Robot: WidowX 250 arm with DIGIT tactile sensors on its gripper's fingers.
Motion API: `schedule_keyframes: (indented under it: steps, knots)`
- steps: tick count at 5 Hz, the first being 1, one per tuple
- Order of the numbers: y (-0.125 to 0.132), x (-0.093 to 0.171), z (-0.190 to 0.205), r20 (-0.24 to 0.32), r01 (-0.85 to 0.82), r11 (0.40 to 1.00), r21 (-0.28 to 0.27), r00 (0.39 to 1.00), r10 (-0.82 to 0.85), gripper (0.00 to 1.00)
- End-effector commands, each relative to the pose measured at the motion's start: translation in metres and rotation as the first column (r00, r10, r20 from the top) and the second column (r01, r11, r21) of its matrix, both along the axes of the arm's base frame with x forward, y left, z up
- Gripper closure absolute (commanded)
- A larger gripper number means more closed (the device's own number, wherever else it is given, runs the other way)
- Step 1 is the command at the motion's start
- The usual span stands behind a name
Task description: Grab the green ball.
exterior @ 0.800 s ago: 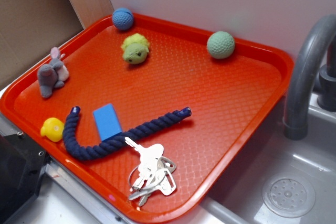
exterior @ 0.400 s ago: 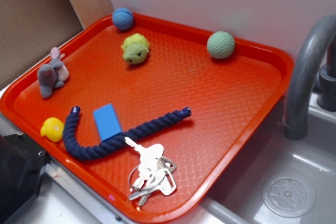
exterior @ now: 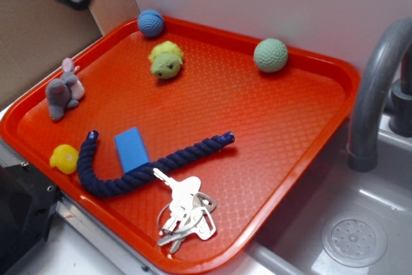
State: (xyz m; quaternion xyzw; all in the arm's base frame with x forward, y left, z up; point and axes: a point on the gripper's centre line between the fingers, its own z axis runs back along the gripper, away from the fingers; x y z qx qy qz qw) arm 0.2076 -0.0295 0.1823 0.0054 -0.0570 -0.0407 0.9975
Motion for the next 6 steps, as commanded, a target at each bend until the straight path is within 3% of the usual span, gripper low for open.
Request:
schedule_keyframes:
  steps: [1,2,3,4,5,6]
  knots:
    - [-0.041,0.048,-0.040,0.101,0.294,0.953,-0.069,0.953,-0.287,0.00]
    - [-0.069,0.055,-0.056,0.222,0.396,0.915,-0.077,0.902,-0.371,0.00]
    - [-0.097,0.059,-0.069,0.294,0.483,0.864,-0.141,0.854,-0.429,0.00]
    - [-0.106,0.074,-0.082,0.289,0.458,0.888,-0.052,0.858,-0.426,0.00]
    - [-0.087,0.100,-0.093,0.274,0.393,0.920,-0.001,0.884,-0.377,0.00]
    - [-0.071,0.120,-0.092,0.301,0.344,0.938,0.030,0.892,-0.337,0.00]
